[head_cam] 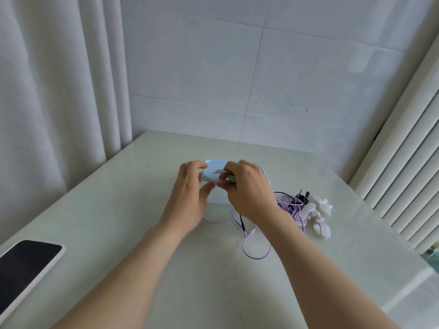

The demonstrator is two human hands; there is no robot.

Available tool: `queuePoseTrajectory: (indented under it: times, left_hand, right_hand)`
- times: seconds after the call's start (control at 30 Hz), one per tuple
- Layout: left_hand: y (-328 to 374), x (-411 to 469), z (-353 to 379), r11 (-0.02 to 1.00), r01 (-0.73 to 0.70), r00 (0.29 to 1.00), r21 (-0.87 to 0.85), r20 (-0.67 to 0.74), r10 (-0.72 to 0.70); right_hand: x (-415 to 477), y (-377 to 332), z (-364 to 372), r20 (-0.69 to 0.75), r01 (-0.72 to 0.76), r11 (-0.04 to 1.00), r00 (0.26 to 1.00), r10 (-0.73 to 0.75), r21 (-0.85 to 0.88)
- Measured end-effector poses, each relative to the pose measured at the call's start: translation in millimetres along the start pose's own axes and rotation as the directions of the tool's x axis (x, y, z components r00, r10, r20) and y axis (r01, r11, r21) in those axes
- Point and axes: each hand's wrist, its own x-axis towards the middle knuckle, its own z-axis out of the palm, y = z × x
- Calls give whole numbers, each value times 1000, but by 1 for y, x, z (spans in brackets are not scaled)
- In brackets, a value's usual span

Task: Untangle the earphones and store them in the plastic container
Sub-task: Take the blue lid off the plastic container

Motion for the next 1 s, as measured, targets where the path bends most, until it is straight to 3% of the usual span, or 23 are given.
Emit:
queuePoseTrajectory:
  times: [0.17, 0.3, 0.43, 0.5, 0.57, 0.63, 0.7, 0.83, 0.93, 1.0]
  left_hand:
    - [0, -1, 4, 984, 178, 980, -19, 95, -175]
    - [2, -3, 4, 986, 168, 981, -20, 96, -166]
    - [25, 6, -15, 968, 187, 964, -167, -157, -213]
    - [30, 12, -25, 913, 212, 951, -348, -144, -275]
    - [33, 13, -28, 791, 276, 927, -546, -69, -370]
    - [33, 13, -27, 704, 328, 887, -631, -51, -459]
    - [30, 14, -27, 618, 336, 847, -711, -60, -529]
    - [16, 22, -39, 457, 265, 717, -849, -144, -682]
    - [1, 21, -41, 528, 346, 625, -776, -229, -746]
    - [-10, 18, -40, 583, 464, 576, -667, -273, -771]
  right_hand:
    - [4, 6, -4, -26, -42, 983, 999, 48, 177]
    - [14, 5, -19, -217, -40, 969, 971, 95, 245]
    - [12, -12, -22, -307, 140, 978, 948, -87, 156]
    - [12, -22, -18, -279, 187, 979, 948, -156, 86]
    - [11, -29, -13, -218, 221, 974, 954, -204, 57]
    - [12, -32, -6, -157, 238, 969, 961, -227, 61]
    - [14, -31, 0, -161, 192, 975, 972, -173, 109]
    - [15, -28, -4, -181, -54, 927, 975, 129, 372]
    - [19, -24, -9, 2, -272, 853, 953, 303, 445]
    - [25, -21, -10, 80, -347, 853, 935, 344, 390]
